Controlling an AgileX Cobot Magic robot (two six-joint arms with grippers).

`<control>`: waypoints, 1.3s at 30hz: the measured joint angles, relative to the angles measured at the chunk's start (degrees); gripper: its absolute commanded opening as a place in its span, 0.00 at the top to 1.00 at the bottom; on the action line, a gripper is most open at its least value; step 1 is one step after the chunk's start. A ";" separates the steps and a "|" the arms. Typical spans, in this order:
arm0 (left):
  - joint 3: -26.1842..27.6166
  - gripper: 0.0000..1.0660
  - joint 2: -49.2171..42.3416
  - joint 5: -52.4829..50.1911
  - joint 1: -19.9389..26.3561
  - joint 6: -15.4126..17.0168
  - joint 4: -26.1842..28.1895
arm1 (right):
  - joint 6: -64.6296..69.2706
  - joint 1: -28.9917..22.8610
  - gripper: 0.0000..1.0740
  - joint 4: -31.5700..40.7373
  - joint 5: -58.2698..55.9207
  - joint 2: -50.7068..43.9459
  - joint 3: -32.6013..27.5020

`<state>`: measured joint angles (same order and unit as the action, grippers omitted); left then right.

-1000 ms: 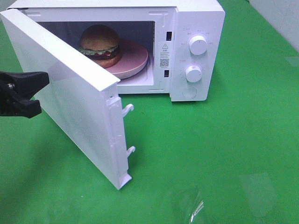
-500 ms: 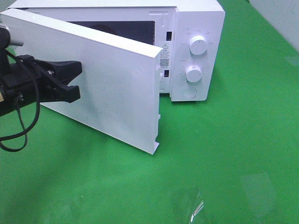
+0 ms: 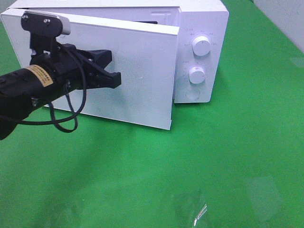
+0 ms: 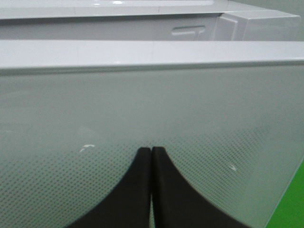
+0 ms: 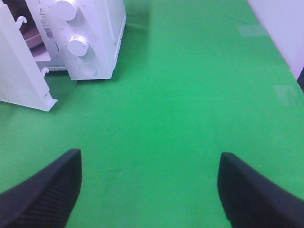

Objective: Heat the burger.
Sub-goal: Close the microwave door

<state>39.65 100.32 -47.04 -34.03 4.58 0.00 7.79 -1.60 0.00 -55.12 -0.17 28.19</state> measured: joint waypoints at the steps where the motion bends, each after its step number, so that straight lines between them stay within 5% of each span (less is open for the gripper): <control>1: 1.83 1.00 1.20 0.00 -0.86 -0.97 1.66 | 0.00 0.00 0.30 0.00 0.00 0.00 0.00; 11: 9.74 1.00 6.19 1.78 -2.92 -2.64 8.08 | 0.00 0.00 0.30 0.00 0.00 0.00 0.00; 15: 14.73 1.00 8.37 4.64 -3.95 -6.25 12.32 | 0.00 0.00 0.30 0.00 0.00 0.00 0.00; 28: 23.72 1.00 13.24 8.94 -5.79 -10.94 15.93 | 0.00 0.00 0.30 0.00 0.00 0.00 0.00; 39: 26.30 1.00 14.73 11.17 -6.88 -14.90 18.11 | 0.00 0.00 0.30 0.00 0.00 0.00 0.00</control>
<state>65.95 115.05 -35.87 -40.91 -10.31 18.11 7.79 -1.60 0.00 -55.12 -0.17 28.19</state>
